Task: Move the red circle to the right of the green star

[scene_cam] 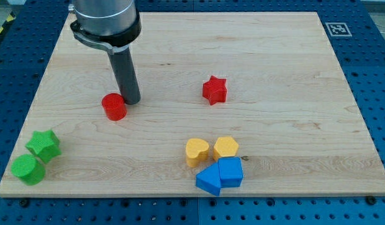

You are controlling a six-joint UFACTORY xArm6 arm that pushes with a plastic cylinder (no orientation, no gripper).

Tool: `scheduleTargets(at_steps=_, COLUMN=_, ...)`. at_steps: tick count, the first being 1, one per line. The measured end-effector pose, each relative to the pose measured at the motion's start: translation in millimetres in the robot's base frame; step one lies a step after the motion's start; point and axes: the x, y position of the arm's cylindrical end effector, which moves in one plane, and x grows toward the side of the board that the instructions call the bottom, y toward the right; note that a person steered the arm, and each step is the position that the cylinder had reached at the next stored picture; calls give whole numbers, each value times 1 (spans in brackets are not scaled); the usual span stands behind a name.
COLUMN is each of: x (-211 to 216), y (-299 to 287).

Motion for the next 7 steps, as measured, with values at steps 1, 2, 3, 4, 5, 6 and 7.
scheduleTargets(at_steps=1, x=-11, y=-8)
scheduleTargets(at_steps=2, x=-21, y=-10)
scheduleTargets(at_steps=3, x=-13, y=-13)
scheduleTargets(at_steps=4, x=1, y=-14)
scheduleTargets(at_steps=5, x=1, y=-14)
scheduleTargets(at_steps=6, x=11, y=-14)
scheduleTargets(at_steps=7, x=28, y=-14)
